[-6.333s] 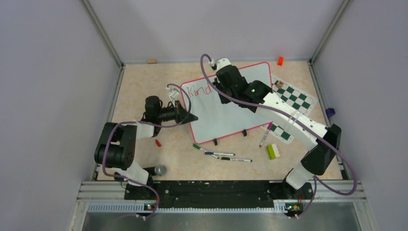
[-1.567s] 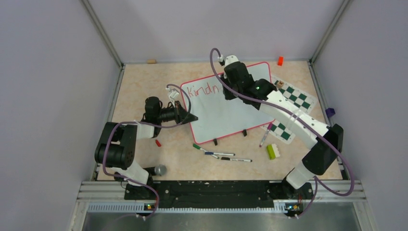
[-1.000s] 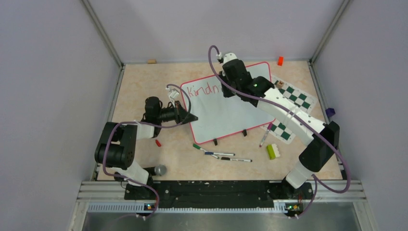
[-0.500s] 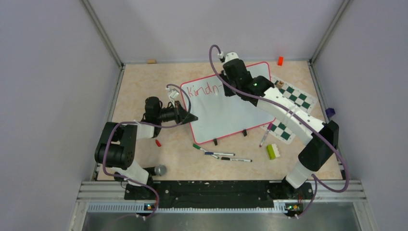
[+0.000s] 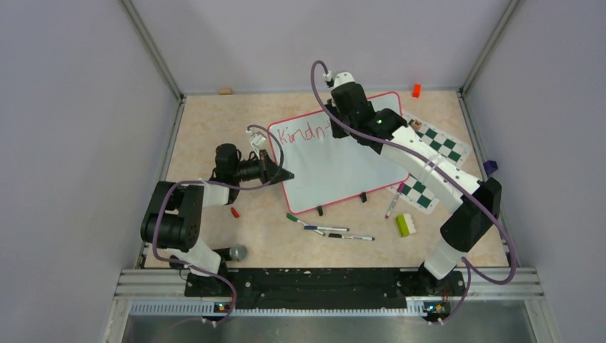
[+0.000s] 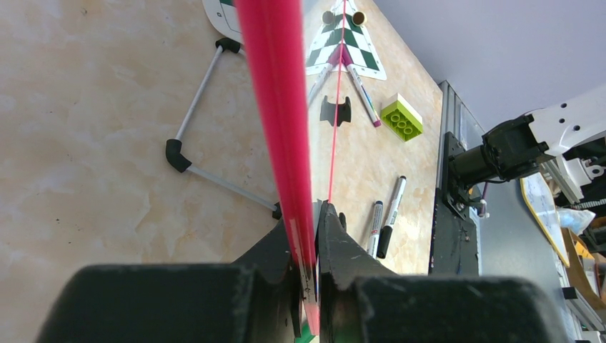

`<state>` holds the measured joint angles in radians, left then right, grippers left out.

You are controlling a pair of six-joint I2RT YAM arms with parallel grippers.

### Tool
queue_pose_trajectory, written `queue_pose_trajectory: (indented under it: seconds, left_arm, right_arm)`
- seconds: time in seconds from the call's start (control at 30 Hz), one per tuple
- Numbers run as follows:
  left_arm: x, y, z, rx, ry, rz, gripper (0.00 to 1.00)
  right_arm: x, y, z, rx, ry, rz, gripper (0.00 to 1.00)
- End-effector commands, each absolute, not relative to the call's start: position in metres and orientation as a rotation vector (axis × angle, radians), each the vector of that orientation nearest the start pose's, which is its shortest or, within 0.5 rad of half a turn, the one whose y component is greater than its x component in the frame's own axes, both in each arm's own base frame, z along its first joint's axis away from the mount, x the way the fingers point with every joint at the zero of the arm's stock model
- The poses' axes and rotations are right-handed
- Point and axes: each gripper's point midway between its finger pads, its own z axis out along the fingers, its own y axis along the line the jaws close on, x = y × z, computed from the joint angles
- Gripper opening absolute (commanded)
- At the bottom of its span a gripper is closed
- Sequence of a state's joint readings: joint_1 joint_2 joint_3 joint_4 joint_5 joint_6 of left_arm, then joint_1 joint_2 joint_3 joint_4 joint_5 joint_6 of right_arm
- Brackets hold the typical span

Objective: Write a sentence on the whiteboard
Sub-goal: Open the sentence on the whiteboard.

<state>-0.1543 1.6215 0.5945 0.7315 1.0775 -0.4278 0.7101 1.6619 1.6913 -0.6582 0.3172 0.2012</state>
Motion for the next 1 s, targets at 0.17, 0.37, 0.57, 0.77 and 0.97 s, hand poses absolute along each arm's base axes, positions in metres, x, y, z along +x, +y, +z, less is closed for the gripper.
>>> queue_pose_trajectory:
  seconds: [0.17, 0.37, 0.57, 0.77, 0.97]
  left_arm:
    - [0.322, -0.196, 0.072, 0.435, 1.99, -1.172, 0.0]
    - [0.322, -0.196, 0.072, 0.436, 1.991, -1.176, 0.0]
    - [0.321, -0.196, 0.072, 0.436, 1.991, -1.176, 0.0]
    - [0.322, -0.196, 0.073, 0.436, 1.988, -1.176, 0.0]
    - [0.322, -0.196, 0.072, 0.435, 1.989, -1.175, 0.0]
  right_arm:
    - [0.381, 0.271, 0.277, -0.389, 2.115, 0.244, 0.0]
    - [0.372, 0.27, 0.266, -0.412, 2.144, 0.257, 0.0]
    - [0.363, 0.261, 0.252, -0.422, 2.185, 0.23, 0.0]
    - [0.36, 0.249, 0.249, -0.394, 2.19, 0.185, 0.0]
    - [0.363, 0.237, 0.267, -0.352, 2.15, 0.135, 0.0]
